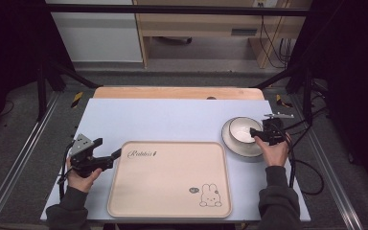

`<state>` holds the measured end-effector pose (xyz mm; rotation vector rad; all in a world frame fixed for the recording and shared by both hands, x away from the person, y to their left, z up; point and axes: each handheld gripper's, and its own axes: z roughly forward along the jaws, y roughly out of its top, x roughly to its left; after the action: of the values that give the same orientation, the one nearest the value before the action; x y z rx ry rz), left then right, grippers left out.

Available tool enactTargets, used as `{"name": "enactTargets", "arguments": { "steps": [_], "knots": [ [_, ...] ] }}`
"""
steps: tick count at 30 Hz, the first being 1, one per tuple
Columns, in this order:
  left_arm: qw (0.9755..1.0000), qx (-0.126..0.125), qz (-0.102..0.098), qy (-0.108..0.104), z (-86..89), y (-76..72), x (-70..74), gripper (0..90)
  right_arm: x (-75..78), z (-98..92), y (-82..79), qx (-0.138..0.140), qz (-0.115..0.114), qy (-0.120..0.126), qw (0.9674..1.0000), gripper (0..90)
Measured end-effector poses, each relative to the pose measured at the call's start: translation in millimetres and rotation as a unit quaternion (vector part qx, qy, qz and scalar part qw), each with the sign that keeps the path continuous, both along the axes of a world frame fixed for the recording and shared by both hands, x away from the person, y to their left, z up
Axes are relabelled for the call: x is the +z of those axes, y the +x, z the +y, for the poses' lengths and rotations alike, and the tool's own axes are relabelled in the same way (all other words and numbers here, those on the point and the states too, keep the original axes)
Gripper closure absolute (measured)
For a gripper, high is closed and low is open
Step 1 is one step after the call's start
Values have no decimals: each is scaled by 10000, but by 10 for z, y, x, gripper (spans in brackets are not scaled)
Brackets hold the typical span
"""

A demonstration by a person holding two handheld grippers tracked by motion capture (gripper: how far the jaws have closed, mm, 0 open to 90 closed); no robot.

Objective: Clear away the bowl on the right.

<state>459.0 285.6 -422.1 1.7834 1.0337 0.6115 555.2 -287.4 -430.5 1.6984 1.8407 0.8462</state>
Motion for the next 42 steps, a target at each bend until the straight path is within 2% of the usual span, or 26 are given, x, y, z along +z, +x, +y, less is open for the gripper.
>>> {"name": "enactTargets", "arguments": {
  "steps": [3, 7, 8, 12, 13, 16, 23, 33, 36, 39, 41, 42],
  "knots": [
    [10000, -3, 1, 15, -3, 1, -2, 139, -20, 1, 11, -23, 126, 19, 9999, 485],
    [10000, -11, 14, 32, -6, 3, -5, 139, -29, 8, 20, -51, 182, 40, 9998, 506],
    [10000, -9, 13, 32, -6, 2, -4, 139, -41, 2, 28, -56, 199, -7, 9998, 527],
    [10000, -7, 11, 36, -3, 4, -5, 142, -54, 2, 37, -79, 310, 59, 9995, 573],
    [10000, -6, 13, 29, -3, 4, -5, 142, -68, -5, 46, -64, 364, 75, 9993, 612],
    [10000, -7, 18, 33, -3, 6, -6, 142, -82, -11, 56, -26, 447, 95, 9990, 656],
    [10000, -3, 34, 31, -7, 12, -12, 144, -115, -40, 85, -31, 638, 308, 9975, 712],
    [10000, -12, 52, 66, -12, 17, -20, 145, -123, -54, 118, -164, 751, 526, 9956, 747],
    [10000, -11, 58, 80, -12, 19, -23, 145, -137, -66, 129, -162, 733, 495, 9959, 760],
    [10000, -10, 59, 76, -10, 20, -23, 145, -138, -71, 143, -241, 746, 617, 9950, 775],
    [10000, -5, 57, 70, -9, 19, -22, 145, -148, -85, 146, -193, 720, 566, 9956, 777],
    [10000, -5, 57, 68, -8, 20, -22, 146, -137, -77, 147, -266, 759, 685, 9944, 779]
  ]
}}
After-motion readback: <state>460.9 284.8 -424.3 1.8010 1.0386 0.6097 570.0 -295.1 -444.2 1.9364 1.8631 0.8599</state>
